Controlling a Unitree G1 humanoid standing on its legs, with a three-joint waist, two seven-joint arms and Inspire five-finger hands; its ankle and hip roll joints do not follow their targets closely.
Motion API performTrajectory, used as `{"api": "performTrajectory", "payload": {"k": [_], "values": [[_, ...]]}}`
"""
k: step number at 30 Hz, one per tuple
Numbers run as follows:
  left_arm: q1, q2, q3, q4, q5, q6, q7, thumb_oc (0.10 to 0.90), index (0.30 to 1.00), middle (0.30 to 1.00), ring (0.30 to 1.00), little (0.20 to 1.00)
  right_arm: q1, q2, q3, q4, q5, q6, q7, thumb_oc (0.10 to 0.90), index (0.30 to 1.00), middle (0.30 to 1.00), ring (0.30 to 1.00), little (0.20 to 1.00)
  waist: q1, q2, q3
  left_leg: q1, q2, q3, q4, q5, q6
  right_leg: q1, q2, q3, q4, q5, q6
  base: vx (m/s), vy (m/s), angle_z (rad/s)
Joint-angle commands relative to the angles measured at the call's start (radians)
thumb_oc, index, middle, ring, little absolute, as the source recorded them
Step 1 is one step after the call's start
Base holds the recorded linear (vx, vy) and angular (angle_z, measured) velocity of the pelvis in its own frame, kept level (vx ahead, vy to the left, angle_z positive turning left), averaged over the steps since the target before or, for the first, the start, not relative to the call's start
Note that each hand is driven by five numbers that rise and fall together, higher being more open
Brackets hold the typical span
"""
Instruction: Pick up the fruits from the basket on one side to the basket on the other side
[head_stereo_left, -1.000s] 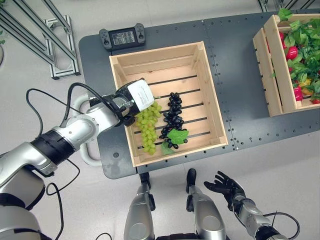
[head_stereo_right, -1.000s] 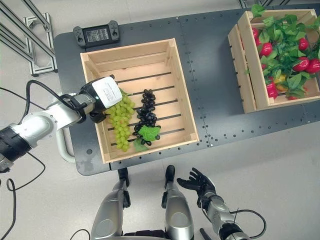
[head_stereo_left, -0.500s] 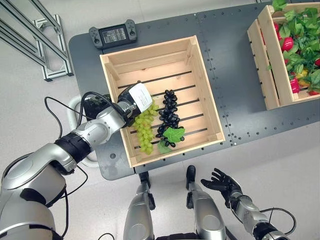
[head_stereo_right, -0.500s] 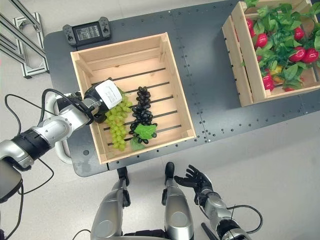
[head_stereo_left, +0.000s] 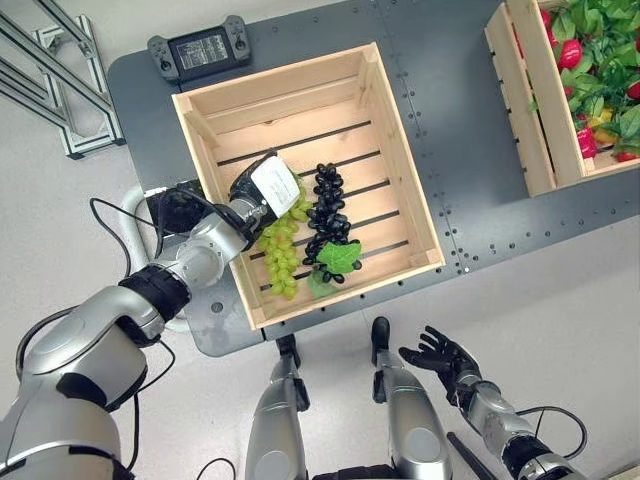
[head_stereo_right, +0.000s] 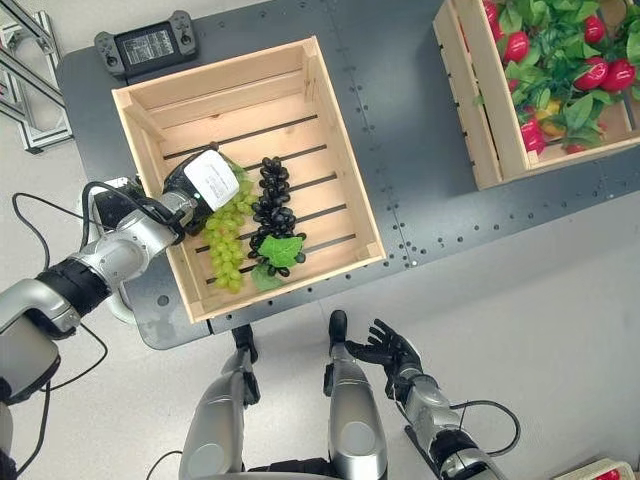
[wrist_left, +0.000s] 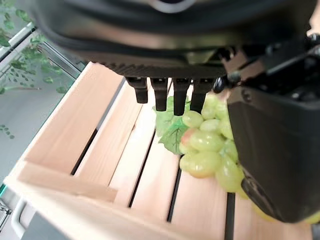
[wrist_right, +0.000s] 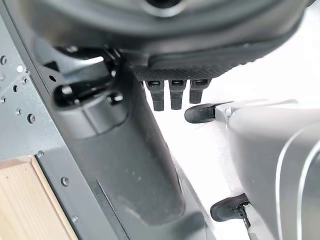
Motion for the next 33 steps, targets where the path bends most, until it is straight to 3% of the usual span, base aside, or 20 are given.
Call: {"api": "performTrajectory", "payload": {"k": [1,2,3,5,17,22,24,28,33], "values": [[-0.081,-0.027,0.067,0.058,0.012,0.012,0.057,0.800,0.900,0.900,0.900,0.900,0.013,-0.045,0.010,-0.048,0.050,-0.044,-0.008,0.800,0.900,0.900,0.900,0.900,-0.017,-0.013,0.015,-0.059,-0.019,0.017,0.195,-0.143,-0.015,-0.095,0.044,0.036,0.064,0.022,-0.022,0.00,0.000,0.00],[-0.086,-0.031,0.063,0.065,0.002,0.014,0.074,0.800,0.900,0.900,0.900,0.900,0.011,-0.046,0.012,-0.051,0.054,-0.046,-0.012,0.800,0.900,0.900,0.900,0.900,-0.019,-0.014,0.015,-0.065,-0.017,0.018,0.199,-0.144,-0.016,-0.100,0.045,0.034,0.066,0.021,-0.023,0.00,0.000,0.00],[-0.089,-0.035,0.061,0.074,-0.006,0.016,0.089,0.599,0.599,0.599,0.599,0.599,0.010,-0.046,0.014,-0.052,0.057,-0.047,-0.014,0.800,0.900,0.900,0.900,0.900,-0.020,-0.016,0.015,-0.069,-0.016,0.019,0.203,-0.145,-0.017,-0.104,0.045,0.033,0.069,0.020,-0.023,0.00,0.000,0.00],[-0.094,-0.042,0.061,0.101,-0.021,0.011,0.131,0.400,0.300,0.300,0.300,0.300,0.008,-0.047,0.015,-0.057,0.059,-0.047,-0.017,0.800,0.900,0.900,0.900,0.900,-0.022,-0.019,0.015,-0.077,-0.014,0.018,0.212,-0.146,-0.018,-0.110,0.047,0.033,0.073,0.019,-0.025,-0.01,0.001,-0.02],[-0.095,-0.044,0.075,0.154,-0.120,-0.074,0.339,0.400,0.300,0.300,0.300,0.300,0.013,-0.045,0.009,-0.060,0.039,-0.045,-0.024,0.800,0.900,0.900,0.900,0.900,-0.024,-0.017,0.015,-0.089,-0.013,0.014,0.233,-0.149,-0.017,-0.121,0.047,0.034,0.092,0.013,-0.030,0.00,0.003,-0.01],[-0.077,-0.037,0.105,0.167,-0.284,-0.088,0.465,0.400,0.300,0.300,0.300,0.300,0.019,-0.043,0.009,-0.076,0.041,-0.043,-0.035,0.800,0.900,0.900,0.900,0.900,-0.019,-0.019,0.015,-0.072,-0.014,0.015,0.224,-0.147,-0.017,-0.105,0.049,0.031,0.087,0.010,-0.032,0.00,0.000,0.00],[-0.055,-0.033,0.151,0.179,-0.392,-0.118,0.601,0.400,0.300,0.300,0.300,0.300,0.029,-0.040,0.009,-0.083,0.038,-0.042,-0.043,0.800,0.900,0.900,0.900,0.900,-0.012,-0.020,0.015,-0.059,-0.016,0.012,0.218,-0.146,-0.015,-0.094,0.050,0.030,0.089,0.006,-0.035,0.00,0.000,0.00],[-0.017,-0.025,0.223,0.181,-0.465,-0.164,0.753,0.400,0.300,0.300,0.300,0.300,0.045,-0.036,0.002,-0.094,0.038,-0.045,-0.051,0.800,0.900,0.900,0.900,0.900,0.000,-0.018,0.015,-0.044,-0.020,0.004,0.210,-0.145,-0.016,-0.076,0.049,0.025,0.085,0.002,-0.038,0.00,0.000,0.00],[0.111,-0.012,0.379,0.101,-0.485,-0.226,0.932,0.400,0.300,0.300,0.300,0.300,0.083,-0.021,-0.019,-0.138,0.044,-0.052,-0.081,0.800,0.900,0.900,0.900,0.900,0.028,-0.014,0.015,-0.008,-0.033,-0.022,0.203,-0.150,-0.014,-0.038,0.045,0.011,0.090,-0.012,-0.045,-0.01,-0.002,0.00]]}}
